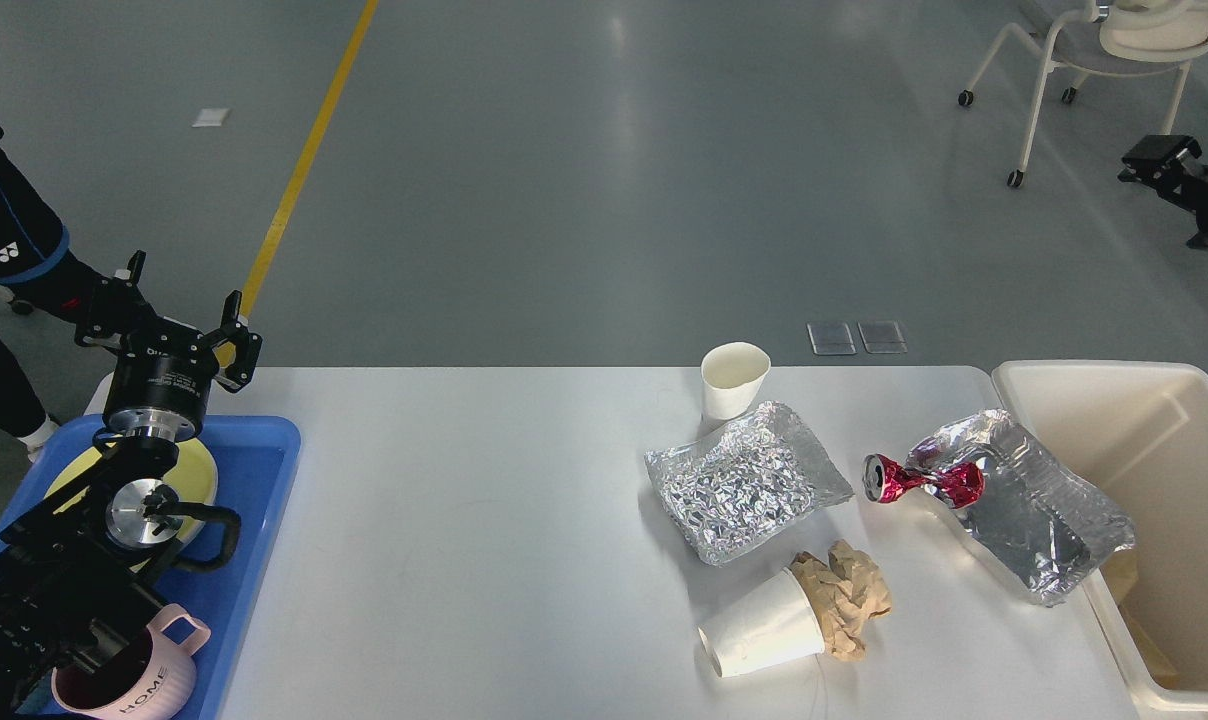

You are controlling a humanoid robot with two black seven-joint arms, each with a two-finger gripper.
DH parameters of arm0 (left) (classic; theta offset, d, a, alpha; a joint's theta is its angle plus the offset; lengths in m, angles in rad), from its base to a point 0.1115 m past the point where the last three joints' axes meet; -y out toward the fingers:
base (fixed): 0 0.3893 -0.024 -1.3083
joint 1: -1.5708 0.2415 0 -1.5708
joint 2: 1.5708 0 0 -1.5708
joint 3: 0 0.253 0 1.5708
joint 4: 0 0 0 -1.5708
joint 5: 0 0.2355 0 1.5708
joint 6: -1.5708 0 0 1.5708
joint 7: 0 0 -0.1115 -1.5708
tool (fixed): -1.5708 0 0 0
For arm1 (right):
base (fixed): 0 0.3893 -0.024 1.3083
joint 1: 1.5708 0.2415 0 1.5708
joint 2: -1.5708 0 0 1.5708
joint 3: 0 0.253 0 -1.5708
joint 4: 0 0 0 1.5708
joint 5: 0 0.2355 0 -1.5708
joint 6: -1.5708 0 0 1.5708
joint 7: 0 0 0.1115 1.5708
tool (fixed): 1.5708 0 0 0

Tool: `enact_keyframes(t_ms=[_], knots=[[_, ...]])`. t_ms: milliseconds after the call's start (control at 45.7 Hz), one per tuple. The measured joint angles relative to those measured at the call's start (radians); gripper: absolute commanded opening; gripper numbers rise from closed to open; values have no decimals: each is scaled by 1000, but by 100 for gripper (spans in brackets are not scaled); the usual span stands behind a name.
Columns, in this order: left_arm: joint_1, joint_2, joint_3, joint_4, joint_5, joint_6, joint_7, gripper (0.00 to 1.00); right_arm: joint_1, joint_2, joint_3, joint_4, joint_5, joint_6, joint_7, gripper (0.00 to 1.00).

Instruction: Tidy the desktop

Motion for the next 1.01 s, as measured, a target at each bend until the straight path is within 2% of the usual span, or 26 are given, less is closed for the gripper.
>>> enact_keyframes(t_ms=[306, 459, 1006], knots=[[0, 0, 0, 1, 0, 0, 0, 97, -149, -11, 34, -111, 33, -5, 13, 100], [0, 0, 0, 1, 0, 0, 0, 97, -164, -1, 58, -156, 38, 0, 13, 100], [0, 0, 0, 1, 0, 0, 0, 97, -108, 14, 65, -119, 23, 1, 12, 100]])
